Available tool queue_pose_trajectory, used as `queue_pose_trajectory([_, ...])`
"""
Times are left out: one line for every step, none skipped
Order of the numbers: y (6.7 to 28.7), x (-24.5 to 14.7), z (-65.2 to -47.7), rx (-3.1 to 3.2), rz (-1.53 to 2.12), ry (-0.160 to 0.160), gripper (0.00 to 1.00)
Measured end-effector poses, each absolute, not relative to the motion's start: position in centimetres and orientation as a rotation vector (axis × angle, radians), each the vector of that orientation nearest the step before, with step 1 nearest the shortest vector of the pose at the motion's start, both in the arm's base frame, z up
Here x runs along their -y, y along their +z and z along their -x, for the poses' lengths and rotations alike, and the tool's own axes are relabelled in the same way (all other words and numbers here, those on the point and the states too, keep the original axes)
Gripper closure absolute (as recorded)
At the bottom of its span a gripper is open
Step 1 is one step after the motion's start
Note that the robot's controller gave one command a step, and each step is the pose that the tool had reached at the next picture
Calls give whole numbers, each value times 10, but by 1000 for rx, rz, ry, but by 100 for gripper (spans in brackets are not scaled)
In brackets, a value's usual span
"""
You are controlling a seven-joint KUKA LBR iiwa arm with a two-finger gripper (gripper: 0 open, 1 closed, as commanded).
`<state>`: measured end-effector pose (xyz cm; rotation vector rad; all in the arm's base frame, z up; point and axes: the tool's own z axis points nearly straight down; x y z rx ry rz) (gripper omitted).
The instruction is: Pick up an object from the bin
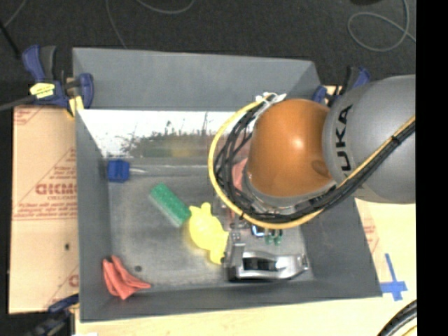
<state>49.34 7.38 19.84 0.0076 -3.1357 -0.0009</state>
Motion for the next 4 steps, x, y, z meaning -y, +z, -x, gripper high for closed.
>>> queue_pose_trajectory([203, -73, -495, 3144, -4, -2, 0])
queue_pose_trajectory([169, -89, -544, 3152, -56, -2, 0])
queue_pose_trajectory([132, -68, -556, 3149, 14, -6, 0])
queue_pose_trajectory([125, -36, -545, 3150, 9, -1, 0])
